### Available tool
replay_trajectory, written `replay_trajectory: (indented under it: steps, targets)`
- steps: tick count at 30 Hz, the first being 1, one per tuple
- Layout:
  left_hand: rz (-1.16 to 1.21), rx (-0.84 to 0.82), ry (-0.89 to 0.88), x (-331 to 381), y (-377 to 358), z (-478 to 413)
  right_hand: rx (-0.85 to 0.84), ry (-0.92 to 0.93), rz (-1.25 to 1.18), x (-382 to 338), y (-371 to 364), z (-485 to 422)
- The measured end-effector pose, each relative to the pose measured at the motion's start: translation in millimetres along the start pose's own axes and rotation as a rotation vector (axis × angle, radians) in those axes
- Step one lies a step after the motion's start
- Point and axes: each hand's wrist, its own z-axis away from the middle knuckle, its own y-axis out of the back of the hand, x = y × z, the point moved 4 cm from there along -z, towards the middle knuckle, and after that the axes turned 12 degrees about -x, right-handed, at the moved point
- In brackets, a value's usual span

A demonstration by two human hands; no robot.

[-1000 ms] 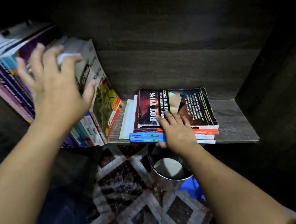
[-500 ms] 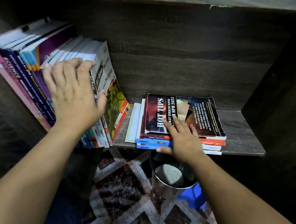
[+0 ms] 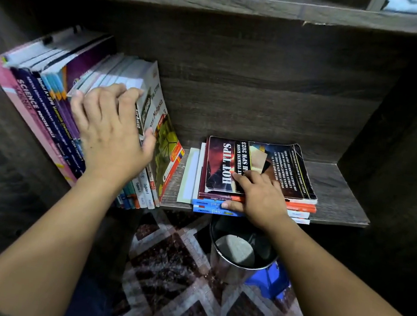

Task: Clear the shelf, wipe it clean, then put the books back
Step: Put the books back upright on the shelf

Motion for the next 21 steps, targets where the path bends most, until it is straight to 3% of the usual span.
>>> replay_trajectory:
  steps: [5, 10, 21]
  targets:
    - [0.006, -0.009, 0.004, 0, -1, 0, -0.097, 0.041, -0.076, 0, -6, -3]
    - [0.016, 0.004, -0.02, -2, -4, -2, -0.179, 0.015, 0.022, -1, -4, -8]
    - [0.089, 0.126, -0.031, -3, 4, 2, -0.103, -0.013, 0.155, -10, 1, -2]
